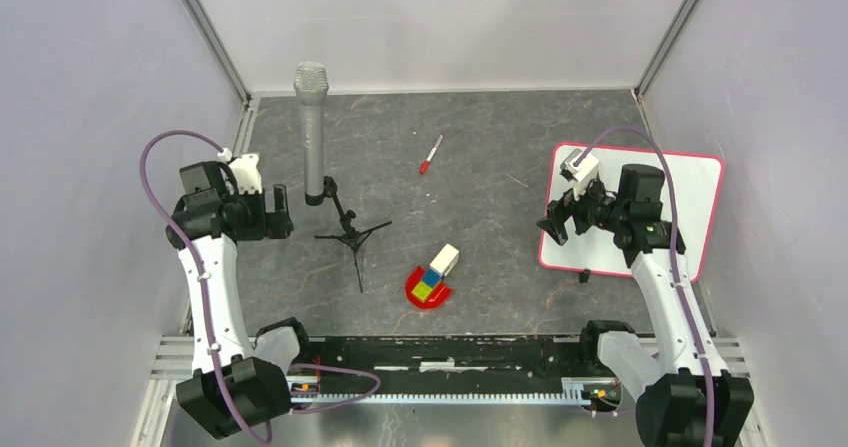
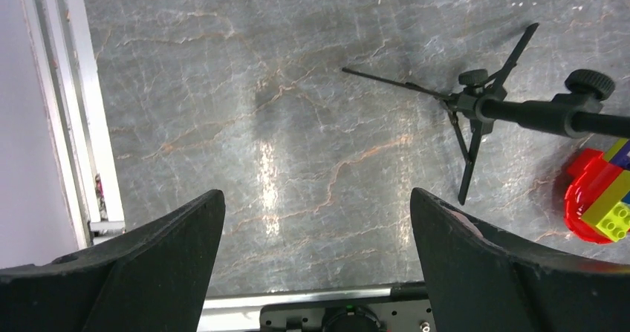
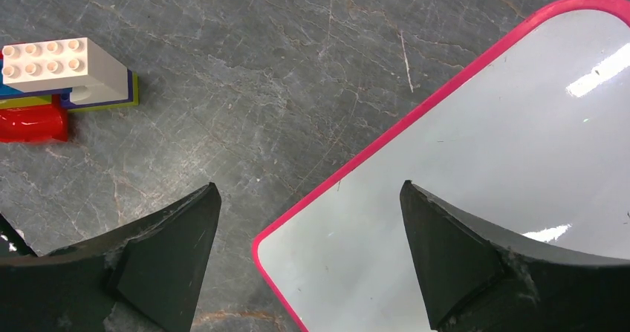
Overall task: Write a sentence on the whiteboard
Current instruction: Move the distractor to the center of the board.
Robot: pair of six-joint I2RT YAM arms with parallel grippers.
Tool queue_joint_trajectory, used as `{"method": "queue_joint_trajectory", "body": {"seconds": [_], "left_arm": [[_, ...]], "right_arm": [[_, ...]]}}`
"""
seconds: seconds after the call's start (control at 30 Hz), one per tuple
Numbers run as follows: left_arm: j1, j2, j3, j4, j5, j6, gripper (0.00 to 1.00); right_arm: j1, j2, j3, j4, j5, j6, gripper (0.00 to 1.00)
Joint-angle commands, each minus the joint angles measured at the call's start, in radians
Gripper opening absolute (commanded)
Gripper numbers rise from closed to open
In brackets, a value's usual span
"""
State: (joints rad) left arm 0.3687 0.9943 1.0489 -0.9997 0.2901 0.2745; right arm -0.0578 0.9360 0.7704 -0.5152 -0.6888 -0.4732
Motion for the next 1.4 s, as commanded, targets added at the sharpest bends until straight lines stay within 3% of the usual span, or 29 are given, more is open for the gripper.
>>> {"method": "queue_joint_trajectory", "body": {"seconds": [0.0,0.17,0.47,0.67,0.97,1.1,1.17,1.37], "left_arm": [[0.0,-0.054,0.072,-0.083,-0.063,0.072,1.0],[-0.001,-0.193,0.103,-0.253,-0.079,0.251,1.0],[-0.001,-0.334,0.108,-0.641,0.046,0.605,1.0],[0.0,-0.441,0.019,-0.647,0.02,0.789,1.0],[-0.001,-0.369,-0.095,-0.64,0.052,1.024,1.0],[-0.021,-0.257,-0.096,-0.595,0.062,1.02,1.0],[-0.087,-0.211,-0.118,-0.546,0.021,0.959,1.0],[-0.491,-0.266,-0.185,-0.397,-0.148,0.678,1.0]], "right_arm": [[0.009,-0.026,0.014,-0.01,-0.012,-0.011,0.97],[0.011,-0.052,0.013,-0.039,-0.012,-0.028,0.97],[0.018,-0.104,-0.005,-0.069,-0.025,-0.025,0.98],[0.019,-0.127,-0.021,-0.075,-0.025,-0.022,0.97],[0.021,-0.104,-0.034,-0.038,-0.025,0.018,0.97],[0.025,-0.089,-0.053,-0.003,-0.02,0.044,0.97],[0.026,-0.084,-0.063,0.011,-0.016,0.053,0.97],[0.027,-0.083,-0.085,0.018,0.015,0.043,0.97]]}}
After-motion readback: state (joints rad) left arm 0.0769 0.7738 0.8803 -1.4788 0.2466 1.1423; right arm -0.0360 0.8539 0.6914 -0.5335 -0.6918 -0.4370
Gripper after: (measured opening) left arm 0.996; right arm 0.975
